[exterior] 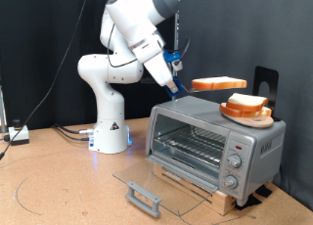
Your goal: Make a piece of toast with the oven
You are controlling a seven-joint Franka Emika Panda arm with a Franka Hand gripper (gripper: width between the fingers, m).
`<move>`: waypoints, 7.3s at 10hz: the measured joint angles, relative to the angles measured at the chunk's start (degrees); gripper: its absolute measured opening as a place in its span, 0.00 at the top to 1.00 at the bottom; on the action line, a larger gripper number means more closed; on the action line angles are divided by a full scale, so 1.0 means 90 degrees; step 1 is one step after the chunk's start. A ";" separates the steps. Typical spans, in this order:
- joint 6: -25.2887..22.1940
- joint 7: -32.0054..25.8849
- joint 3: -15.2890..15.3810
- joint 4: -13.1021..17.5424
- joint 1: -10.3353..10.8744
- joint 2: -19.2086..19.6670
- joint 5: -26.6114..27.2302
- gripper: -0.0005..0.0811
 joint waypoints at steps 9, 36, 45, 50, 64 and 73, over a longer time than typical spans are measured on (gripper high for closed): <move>-0.0941 -0.0685 -0.1433 0.0097 -0.0929 -0.0075 -0.1104 0.49; 0.1154 -0.1803 -0.1346 -0.0875 -0.2173 0.1576 -0.3663 0.49; 0.2179 -0.2294 -0.1427 -0.1327 -0.2287 0.2203 -0.3828 0.49; 0.2709 -0.2668 -0.1232 -0.1544 -0.2218 0.2377 -0.3686 0.49; 0.4601 -0.1909 0.0147 -0.1637 -0.1354 0.3477 -0.1994 0.49; 0.5863 -0.2793 0.0820 -0.1236 -0.1216 0.4037 0.0301 0.49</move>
